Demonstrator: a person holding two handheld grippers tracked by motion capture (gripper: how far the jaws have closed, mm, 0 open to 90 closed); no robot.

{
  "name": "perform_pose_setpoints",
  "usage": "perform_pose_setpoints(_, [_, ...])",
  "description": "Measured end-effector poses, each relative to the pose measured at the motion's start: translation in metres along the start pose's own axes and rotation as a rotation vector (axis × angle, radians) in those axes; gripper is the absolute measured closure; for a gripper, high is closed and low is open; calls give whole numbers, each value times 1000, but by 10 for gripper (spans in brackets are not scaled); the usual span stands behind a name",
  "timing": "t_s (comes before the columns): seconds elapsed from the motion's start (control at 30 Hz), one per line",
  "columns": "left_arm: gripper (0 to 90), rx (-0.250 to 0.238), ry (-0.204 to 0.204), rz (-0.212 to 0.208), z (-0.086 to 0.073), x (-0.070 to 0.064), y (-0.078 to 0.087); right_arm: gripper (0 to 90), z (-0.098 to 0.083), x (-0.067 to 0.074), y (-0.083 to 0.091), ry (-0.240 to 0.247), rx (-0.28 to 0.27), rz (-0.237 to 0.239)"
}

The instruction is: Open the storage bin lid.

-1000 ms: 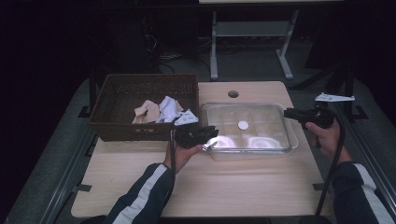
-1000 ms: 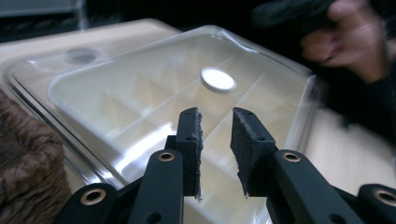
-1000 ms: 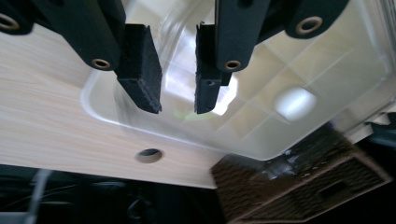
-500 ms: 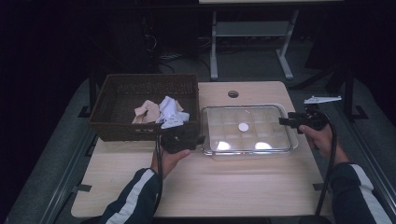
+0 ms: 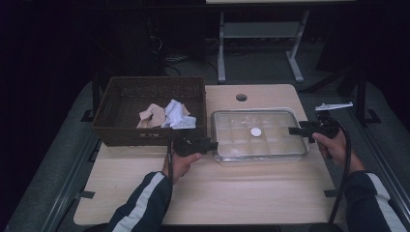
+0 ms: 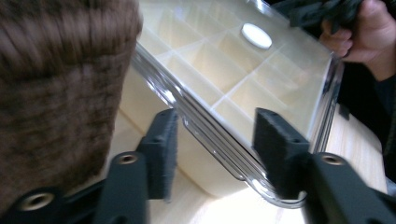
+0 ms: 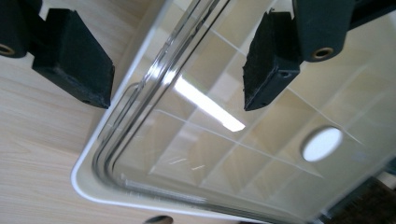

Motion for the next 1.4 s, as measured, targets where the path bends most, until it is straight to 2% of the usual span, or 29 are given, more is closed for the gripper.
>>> perform_pose_setpoints(0.07, [367,-14,10,30,-1,4,1,246,0,1,2,5,-6,2])
perform_pose_setpoints(0.1, [348,-19,13,38,-1,5,2,246,-1,1,2,11,-3,-2])
perform_pose_setpoints(0.2, [340,-12,51,-9,-4,5,1,218,-2,3,2,5,-1,9])
perform_pose_setpoints(0.23, [340,-13,39,-14,-4,3,-1,217,-3,2,2,4,0,12])
perform_pose_setpoints(0.33, [404,-10,-8,-42,-2,-5,-5,213,-3,1,2,-5,-6,22])
perform_pose_setpoints(0.43, [401,-8,3,-58,-2,-7,-7,205,-4,1,1,-19,-12,32])
perform_pose_setpoints(0.47, [401,-12,23,-66,-2,-5,-7,205,-5,1,1,-35,-11,46])
perform_pose_setpoints(0.53, [452,-23,46,-83,-3,-2,-6,189,-7,2,0,-32,-20,63])
perform_pose_setpoints(0.6, [462,-41,36,-71,-1,-3,-4,182,-7,2,0,-34,-20,68])
perform_pose_setpoints(0.63, [462,-53,42,-87,1,-5,-2,180,-8,3,0,-34,-20,68])
perform_pose_setpoints(0.67, [468,-59,29,-88,1,-6,0,180,-8,3,0,-32,-19,67])
perform_pose_setpoints(0.7, [473,-60,19,-72,2,-6,1,180,-8,4,1,-34,-16,66])
perform_pose_setpoints(0.73, [475,-63,20,-82,1,-6,2,180,-8,4,1,-32,-22,63])
perform_pose_setpoints(0.77, [475,-61,36,-101,0,-7,3,182,-9,5,2,-27,-19,67])
perform_pose_setpoints(0.83, [486,-49,31,-99,-5,-5,3,190,-12,6,4,-14,-31,68])
perform_pose_setpoints(0.87, [495,-44,31,-95,-7,-5,2,188,-12,7,5,-21,-44,76])
perform_pose_setpoints(0.97, [512,-45,35,-124,-9,-6,1,188,-15,10,7,-34,-53,107])
perform_pose_setpoints(1.07, [505,-43,40,-109,-5,-6,-3,188,-17,10,8,-36,-66,113])
perform_pose_setpoints(1.2, [496,-48,5,-115,-4,-13,-2,183,-18,12,10,-41,-78,110])
perform_pose_setpoints(1.27, [506,-47,-4,-126,-7,-17,-1,201,-19,13,14,-29,-95,108])
perform_pose_setpoints(1.33, [525,-50,-11,-114,-7,-19,-1,221,-20,15,19,-11,-97,109])
perform_pose_setpoints(1.4, [549,-59,-19,-118,-6,-19,1,216,-21,18,22,22,-100,94])
Point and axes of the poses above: each handheld gripper's, and its own axes: y roughly backward along the jaws, z roughly out of its top, x roughly to its left, the point moved 9 cm from there along -y, roughly forward along the jaws, and after that the axes turned 8 degrees about -x, right-handed, at the moved point
